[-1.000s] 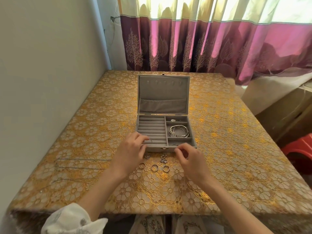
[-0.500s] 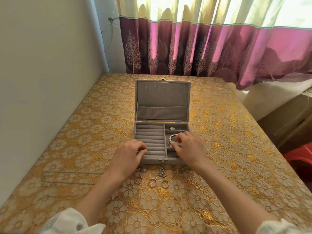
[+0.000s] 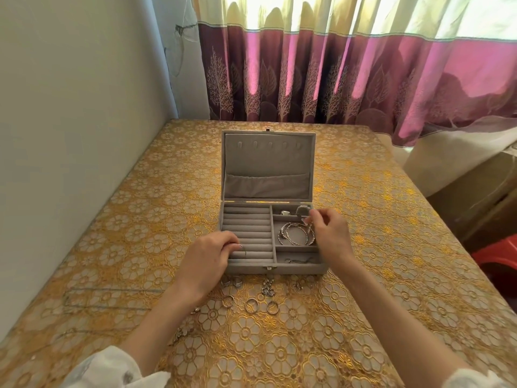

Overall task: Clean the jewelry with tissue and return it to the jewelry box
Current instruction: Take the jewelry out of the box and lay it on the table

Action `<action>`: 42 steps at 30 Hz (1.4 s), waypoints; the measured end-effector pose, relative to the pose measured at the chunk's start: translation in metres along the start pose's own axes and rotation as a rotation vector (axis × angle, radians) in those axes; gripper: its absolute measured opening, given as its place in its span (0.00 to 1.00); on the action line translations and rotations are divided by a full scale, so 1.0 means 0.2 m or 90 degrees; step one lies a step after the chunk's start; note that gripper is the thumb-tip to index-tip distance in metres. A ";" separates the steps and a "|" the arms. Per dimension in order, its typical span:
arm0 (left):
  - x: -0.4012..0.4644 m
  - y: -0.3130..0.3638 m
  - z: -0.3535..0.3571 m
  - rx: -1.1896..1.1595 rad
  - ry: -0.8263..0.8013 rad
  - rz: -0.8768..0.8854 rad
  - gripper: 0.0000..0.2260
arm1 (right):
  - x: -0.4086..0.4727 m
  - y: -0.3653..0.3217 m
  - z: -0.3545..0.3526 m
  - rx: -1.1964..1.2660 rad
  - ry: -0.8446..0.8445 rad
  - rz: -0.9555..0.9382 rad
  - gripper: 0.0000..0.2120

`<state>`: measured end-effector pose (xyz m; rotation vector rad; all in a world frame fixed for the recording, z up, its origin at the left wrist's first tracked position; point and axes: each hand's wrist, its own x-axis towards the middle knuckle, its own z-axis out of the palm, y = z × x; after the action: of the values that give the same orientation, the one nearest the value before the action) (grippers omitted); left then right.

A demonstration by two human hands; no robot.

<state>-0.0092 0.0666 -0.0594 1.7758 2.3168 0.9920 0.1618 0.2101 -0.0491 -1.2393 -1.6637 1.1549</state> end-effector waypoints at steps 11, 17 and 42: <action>-0.04 0.13 -0.05 -0.049 0.019 0.007 0.06 | -0.19 -0.05 -0.19 0.243 -0.066 0.021 0.07; -0.19 0.33 0.11 -0.108 -0.061 0.023 0.08 | -0.28 -0.04 -0.28 0.268 -0.137 0.006 0.08; -0.18 0.59 0.25 -0.175 -0.190 0.022 0.14 | -0.42 0.03 -0.51 0.279 -0.220 0.026 0.07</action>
<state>0.1228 0.0735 -0.0497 1.7212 1.8807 0.9234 0.2783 0.1524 -0.0272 -0.8325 -1.5084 1.7256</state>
